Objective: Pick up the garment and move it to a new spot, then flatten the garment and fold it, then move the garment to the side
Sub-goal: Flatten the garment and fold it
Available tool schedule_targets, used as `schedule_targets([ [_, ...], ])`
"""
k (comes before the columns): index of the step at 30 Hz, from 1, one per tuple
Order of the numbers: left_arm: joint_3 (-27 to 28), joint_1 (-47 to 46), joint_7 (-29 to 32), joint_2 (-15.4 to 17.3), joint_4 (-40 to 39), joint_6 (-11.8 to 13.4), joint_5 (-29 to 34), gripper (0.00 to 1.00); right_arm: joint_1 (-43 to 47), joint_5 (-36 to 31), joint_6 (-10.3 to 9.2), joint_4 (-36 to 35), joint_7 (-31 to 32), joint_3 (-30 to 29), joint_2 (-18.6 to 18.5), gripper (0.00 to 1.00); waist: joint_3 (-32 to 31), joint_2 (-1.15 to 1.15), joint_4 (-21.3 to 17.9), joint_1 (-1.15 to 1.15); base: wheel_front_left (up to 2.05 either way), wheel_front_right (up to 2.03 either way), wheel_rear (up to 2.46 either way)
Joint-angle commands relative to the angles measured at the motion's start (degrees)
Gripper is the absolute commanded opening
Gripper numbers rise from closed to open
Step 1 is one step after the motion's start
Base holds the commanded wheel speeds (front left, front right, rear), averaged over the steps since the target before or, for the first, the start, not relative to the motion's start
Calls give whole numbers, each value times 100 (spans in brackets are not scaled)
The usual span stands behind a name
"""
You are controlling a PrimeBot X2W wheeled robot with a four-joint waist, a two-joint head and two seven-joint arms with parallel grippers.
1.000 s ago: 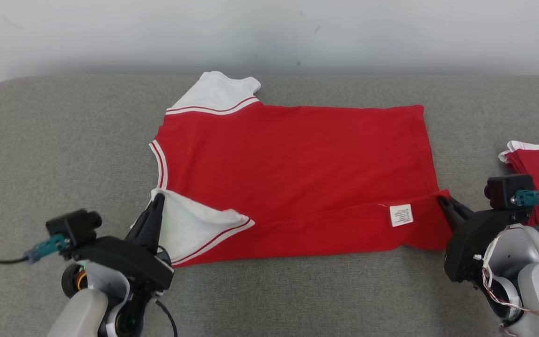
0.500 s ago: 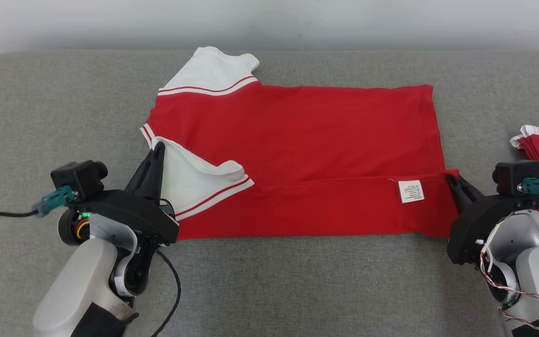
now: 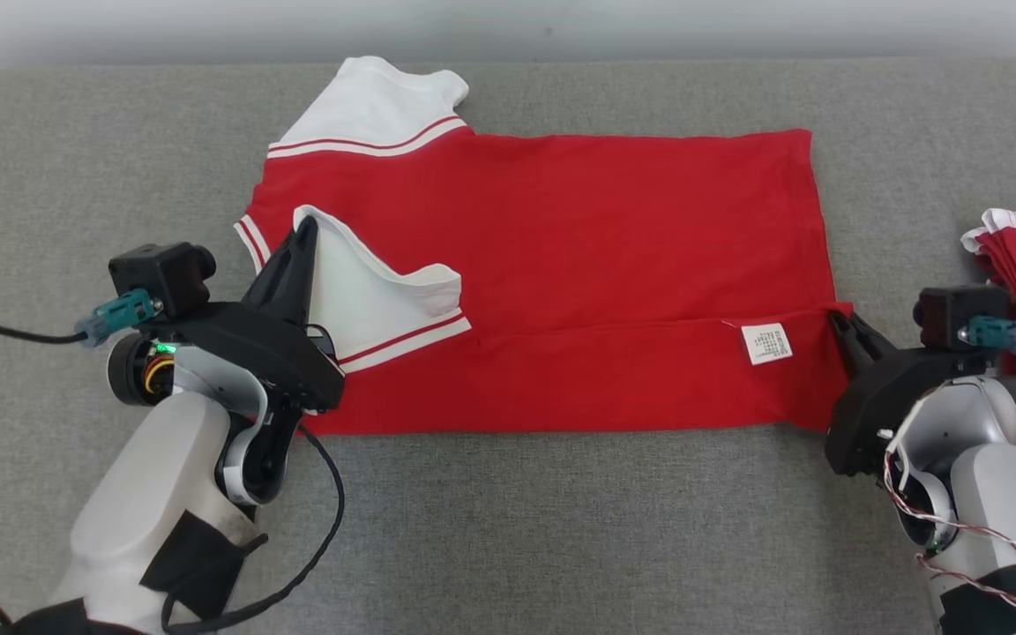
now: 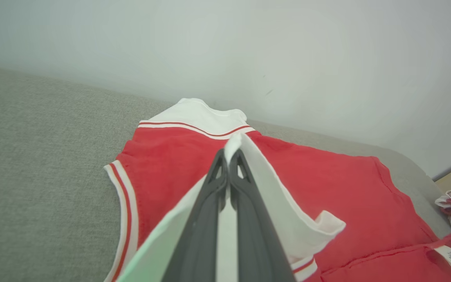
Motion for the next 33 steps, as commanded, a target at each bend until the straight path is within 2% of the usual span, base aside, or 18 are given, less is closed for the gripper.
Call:
schedule_targets([
  [1,-14,-93,-42,11,76,-16,24,0,-64,-54,-12,61,-13,3,11,0,26,-1,-24,-1,0,0,0],
  [14,-188,-502,-268,-106,773,-141,170,0,-155,-380,-12,492,-255,-281,154,0,23,-1,-54,-1,0,0,0],
  [15,-208,-530,-328,-109,820,-138,206,0,-188,-380,-12,485,-330,-285,178,6,20,-1,-57,-1,0,0,0],
  [16,-243,-562,-368,-99,875,-145,264,90,-211,-333,-12,523,-351,-247,222,100,14,-1,-60,-1,0,0,0],
  [17,-253,-579,-440,-74,951,-120,313,100,-239,-345,-12,535,-416,-172,218,100,6,-1,-66,-1,0,0,0],
  [24,-375,-379,-709,82,1318,-62,627,100,-307,-289,-12,605,-836,-104,248,100,-192,-1,-66,-1,0,0,0],
  [28,-460,-52,-745,216,1387,-12,727,100,-75,-203,-12,480,-601,-246,210,100,-385,-1,-4,-1,0,0,0],
  [33,-591,509,-527,375,1336,72,711,100,418,-196,-12,-4,33,-609,221,100,-596,-1,100,-1,0,0,0],
])
